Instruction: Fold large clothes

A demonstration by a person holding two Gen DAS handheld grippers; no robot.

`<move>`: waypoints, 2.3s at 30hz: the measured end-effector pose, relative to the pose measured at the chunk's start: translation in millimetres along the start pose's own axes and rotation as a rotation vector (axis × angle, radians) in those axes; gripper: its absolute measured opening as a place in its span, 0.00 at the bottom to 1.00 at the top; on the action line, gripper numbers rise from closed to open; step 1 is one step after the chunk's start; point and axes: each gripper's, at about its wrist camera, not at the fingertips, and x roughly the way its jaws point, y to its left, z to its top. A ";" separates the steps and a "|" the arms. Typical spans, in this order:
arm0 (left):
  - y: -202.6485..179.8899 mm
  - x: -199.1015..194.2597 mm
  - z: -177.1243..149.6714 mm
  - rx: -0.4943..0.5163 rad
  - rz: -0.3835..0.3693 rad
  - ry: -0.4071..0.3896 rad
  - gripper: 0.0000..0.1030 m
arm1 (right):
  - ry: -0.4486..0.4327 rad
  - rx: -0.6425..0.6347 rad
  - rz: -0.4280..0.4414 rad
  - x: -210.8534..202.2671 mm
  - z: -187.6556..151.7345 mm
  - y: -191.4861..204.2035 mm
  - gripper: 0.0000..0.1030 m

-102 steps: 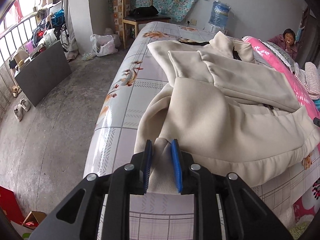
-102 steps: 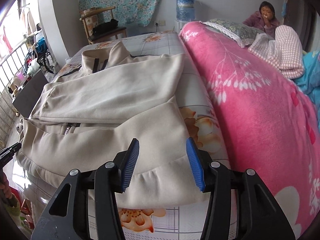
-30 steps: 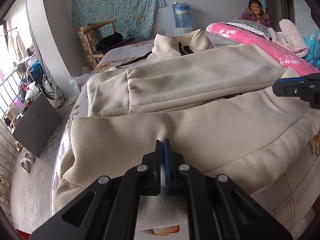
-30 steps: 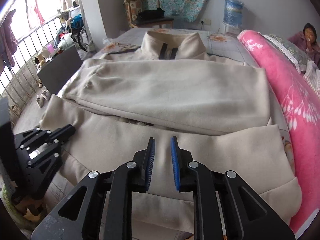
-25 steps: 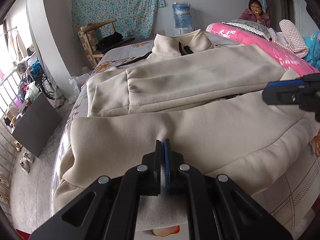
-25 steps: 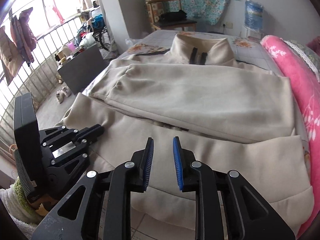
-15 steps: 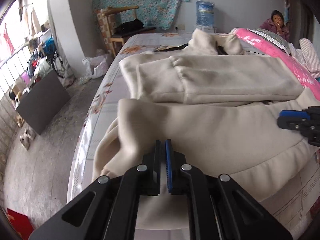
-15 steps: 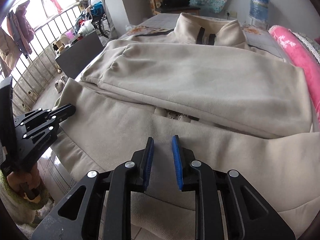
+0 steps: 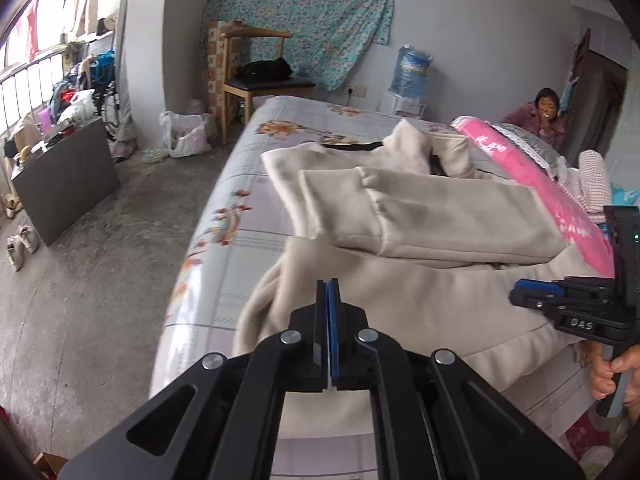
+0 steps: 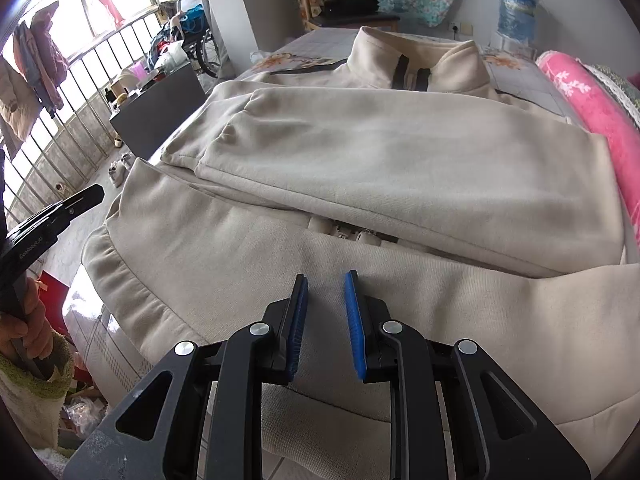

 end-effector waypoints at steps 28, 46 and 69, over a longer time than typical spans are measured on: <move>-56.3 52.4 -14.9 0.191 0.042 0.130 0.03 | 0.023 -0.144 0.071 -36.4 -41.8 31.3 0.18; -47.4 48.6 -9.6 0.147 -0.024 0.176 0.03 | -0.110 0.225 -0.228 -117.5 -71.8 -120.7 0.41; -93.5 116.8 217.7 0.244 -0.014 0.101 0.75 | -0.130 0.245 0.058 -75.8 181.9 -162.2 0.82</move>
